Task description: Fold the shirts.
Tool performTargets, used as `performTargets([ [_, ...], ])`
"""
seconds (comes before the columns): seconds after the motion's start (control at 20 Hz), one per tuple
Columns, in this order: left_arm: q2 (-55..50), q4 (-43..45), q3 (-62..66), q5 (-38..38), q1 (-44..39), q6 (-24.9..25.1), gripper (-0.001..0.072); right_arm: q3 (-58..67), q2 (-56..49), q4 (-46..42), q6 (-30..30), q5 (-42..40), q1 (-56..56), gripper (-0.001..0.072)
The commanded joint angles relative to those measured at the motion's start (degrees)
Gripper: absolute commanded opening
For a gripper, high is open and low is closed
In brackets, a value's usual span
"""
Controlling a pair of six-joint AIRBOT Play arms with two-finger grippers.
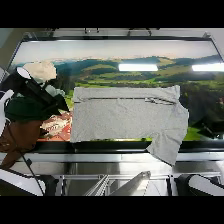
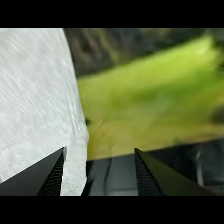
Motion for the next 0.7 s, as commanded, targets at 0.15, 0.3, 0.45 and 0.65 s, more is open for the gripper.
performTargets([
  [0.15,6.80,0.22,-22.03,9.38,0.90,2.95,0.0569,-9.79,-8.20,15.82,-9.90,-1.33,2.56,0.0344],
  [0.3,6.75,-1.53,-24.85,12.37,0.52,2.97,0.0569,-9.51,-9.77,18.27,-11.23,-1.14,4.31,0.0142],
  [0.45,6.73,-6.88,-26.56,15.85,-0.76,5.60,0.0516,-7.63,-9.70,18.40,-11.10,1.20,3.93,0.0017],
  [0.65,5.29,-7.34,-26.23,16.59,-3.76,5.75,0.0205,-5.20,-9.70,18.99,-10.67,4.52,3.85,0.0017],
])
